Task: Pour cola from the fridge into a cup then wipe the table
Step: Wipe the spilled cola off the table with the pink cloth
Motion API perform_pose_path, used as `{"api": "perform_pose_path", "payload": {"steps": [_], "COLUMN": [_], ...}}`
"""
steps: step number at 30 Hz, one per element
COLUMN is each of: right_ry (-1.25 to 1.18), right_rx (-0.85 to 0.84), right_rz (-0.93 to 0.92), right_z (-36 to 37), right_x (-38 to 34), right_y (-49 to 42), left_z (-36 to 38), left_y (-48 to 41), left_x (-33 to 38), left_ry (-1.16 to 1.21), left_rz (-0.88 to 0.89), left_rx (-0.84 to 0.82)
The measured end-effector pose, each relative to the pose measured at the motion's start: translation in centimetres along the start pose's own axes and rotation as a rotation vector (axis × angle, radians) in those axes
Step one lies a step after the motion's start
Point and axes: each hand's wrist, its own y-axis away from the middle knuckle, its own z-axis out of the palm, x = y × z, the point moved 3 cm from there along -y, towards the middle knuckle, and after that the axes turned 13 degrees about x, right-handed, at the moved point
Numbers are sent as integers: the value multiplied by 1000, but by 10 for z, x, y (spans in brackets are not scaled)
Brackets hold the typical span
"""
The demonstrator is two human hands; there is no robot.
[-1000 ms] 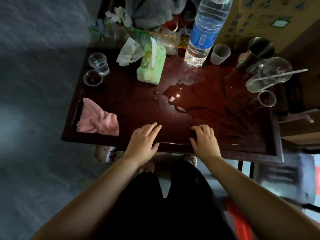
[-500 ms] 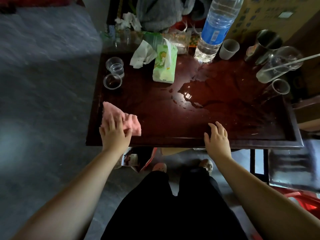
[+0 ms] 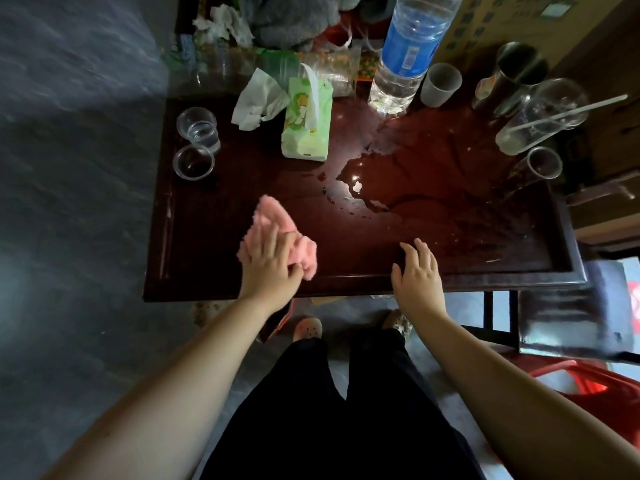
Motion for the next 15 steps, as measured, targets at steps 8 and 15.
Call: {"api": "perform_pose_path", "payload": {"steps": [8,15], "right_ry": [-62,126], "right_rx": [215,147], "right_rz": [72,239], "right_z": [-11,-1], "right_x": [20,52], "right_y": [-3,-10], "left_z": [12,24], "left_y": [-10,-44], "left_x": [50,69], "left_ry": [-84,-31], "left_rz": [-136,-144], "left_rx": [125,167]}}
